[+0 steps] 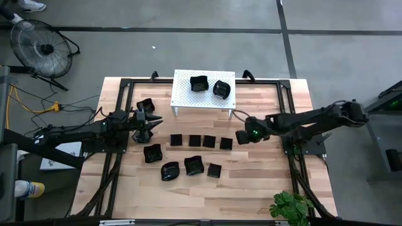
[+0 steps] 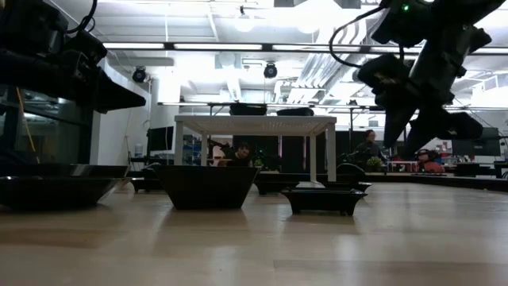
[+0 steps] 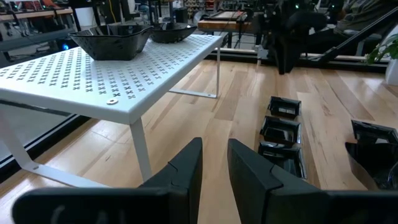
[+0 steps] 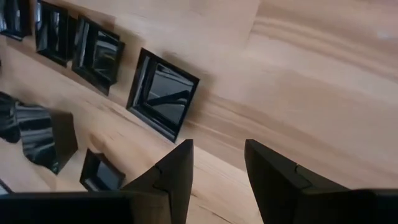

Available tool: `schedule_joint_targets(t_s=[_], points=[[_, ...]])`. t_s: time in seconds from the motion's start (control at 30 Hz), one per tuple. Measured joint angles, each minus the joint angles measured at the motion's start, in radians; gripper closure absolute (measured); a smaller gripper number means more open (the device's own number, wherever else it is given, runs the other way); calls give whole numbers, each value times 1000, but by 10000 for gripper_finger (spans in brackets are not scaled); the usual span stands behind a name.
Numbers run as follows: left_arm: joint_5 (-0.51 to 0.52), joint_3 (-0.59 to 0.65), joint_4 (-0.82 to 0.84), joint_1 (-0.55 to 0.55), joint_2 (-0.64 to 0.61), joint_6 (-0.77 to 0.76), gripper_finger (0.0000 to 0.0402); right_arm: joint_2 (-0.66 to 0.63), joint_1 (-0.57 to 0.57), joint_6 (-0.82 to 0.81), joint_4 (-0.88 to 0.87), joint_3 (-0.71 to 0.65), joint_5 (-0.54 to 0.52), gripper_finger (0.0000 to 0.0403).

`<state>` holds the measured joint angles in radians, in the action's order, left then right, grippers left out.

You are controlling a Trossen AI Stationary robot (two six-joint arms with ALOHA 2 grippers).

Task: Pick & Place Mini shaped plates
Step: Put the square plate on the shelf

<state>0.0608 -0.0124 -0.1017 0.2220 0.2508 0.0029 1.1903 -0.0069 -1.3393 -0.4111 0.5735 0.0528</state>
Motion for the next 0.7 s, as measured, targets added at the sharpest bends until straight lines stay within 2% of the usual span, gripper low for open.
schedule_joint_targets(t_s=[0.43, 0.7], points=[[0, 0, 0, 0, 0, 0, 328, 234, 49, -188, 297, 1, -39, 263], [0, 0, 0, 0, 0, 0, 328, 287, 49, -228, 329, 2, -39, 263]])
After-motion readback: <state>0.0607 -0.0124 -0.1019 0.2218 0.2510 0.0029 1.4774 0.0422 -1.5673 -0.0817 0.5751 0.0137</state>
